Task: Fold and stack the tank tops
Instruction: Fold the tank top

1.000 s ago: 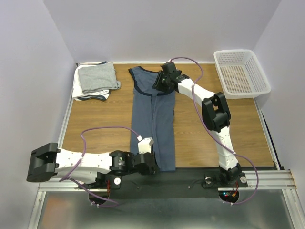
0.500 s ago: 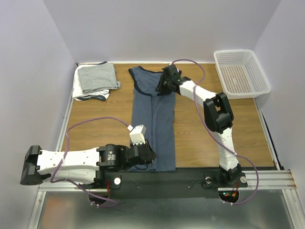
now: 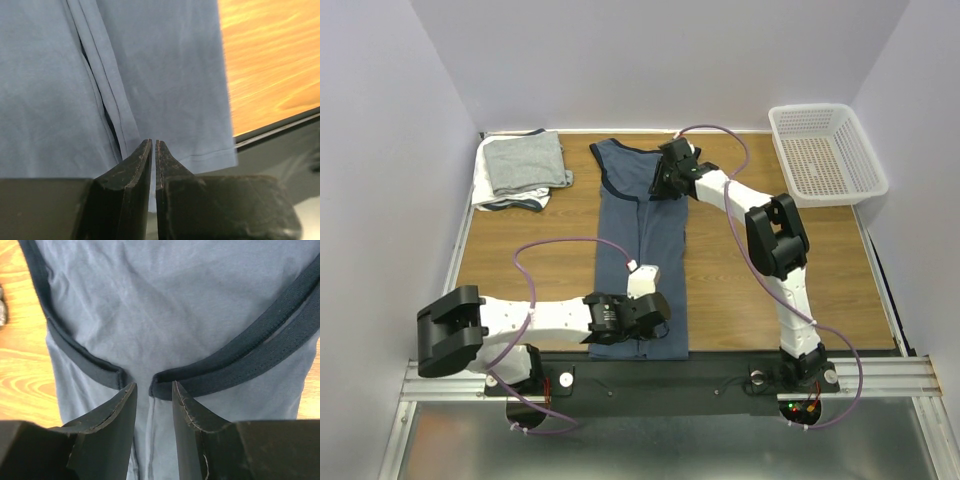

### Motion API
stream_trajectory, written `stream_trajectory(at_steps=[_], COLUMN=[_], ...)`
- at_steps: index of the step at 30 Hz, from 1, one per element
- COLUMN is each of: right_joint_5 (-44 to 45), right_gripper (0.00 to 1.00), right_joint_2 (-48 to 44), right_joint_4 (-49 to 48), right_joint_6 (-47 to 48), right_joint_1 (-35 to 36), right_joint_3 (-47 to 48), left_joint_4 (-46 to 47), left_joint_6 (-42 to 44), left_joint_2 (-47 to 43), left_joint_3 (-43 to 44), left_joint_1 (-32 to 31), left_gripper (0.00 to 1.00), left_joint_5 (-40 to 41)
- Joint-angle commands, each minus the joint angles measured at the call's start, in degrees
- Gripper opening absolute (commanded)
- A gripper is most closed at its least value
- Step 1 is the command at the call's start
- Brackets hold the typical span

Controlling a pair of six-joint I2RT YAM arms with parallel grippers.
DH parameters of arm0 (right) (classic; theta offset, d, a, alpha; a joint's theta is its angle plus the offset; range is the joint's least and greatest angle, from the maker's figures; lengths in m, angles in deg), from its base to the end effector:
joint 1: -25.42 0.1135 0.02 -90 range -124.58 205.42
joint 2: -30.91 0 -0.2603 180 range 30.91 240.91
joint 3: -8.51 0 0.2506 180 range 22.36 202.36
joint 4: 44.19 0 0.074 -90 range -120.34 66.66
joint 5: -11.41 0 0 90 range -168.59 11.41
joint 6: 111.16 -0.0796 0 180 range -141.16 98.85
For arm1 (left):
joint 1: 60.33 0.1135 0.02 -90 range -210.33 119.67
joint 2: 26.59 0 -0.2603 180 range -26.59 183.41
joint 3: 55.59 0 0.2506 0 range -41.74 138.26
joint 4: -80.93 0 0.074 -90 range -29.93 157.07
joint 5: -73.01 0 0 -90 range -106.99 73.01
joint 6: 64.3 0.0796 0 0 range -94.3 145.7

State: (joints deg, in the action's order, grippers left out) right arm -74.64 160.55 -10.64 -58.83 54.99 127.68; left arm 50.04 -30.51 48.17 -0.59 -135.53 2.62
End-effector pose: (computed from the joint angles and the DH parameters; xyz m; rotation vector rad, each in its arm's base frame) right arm 0.4748 0.2631 0.1618 0.2038 2.3832 0.4931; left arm 0.0978 -0.2657 0.1647 0.2584 2.4758 -0.6330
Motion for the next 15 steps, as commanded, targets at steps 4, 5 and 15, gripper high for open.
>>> stream_trajectory(at_steps=[4, 5, 15], right_joint_5=[3.7, 3.88, 5.11], right_gripper=[0.4, 0.4, 0.11], right_joint_2=[2.45, 2.8, 3.07], right_joint_4=[2.0, 2.18, 2.27], right_joint_6=[2.6, 2.6, 3.48], right_joint_1=[1.73, 1.99, 3.4], right_joint_3=[4.19, 4.37, 5.86], left_joint_4=[3.06, 3.5, 7.45], left_joint_6=[2.59, 2.07, -0.48], left_joint_2=[3.72, 3.9, 6.88], left_joint_3=[-1.67, -2.2, -6.25], left_joint_1=[0.23, 0.32, -1.79], left_gripper=[0.13, 0.08, 0.0], left_joint_5=[-3.27, -4.23, -7.66])
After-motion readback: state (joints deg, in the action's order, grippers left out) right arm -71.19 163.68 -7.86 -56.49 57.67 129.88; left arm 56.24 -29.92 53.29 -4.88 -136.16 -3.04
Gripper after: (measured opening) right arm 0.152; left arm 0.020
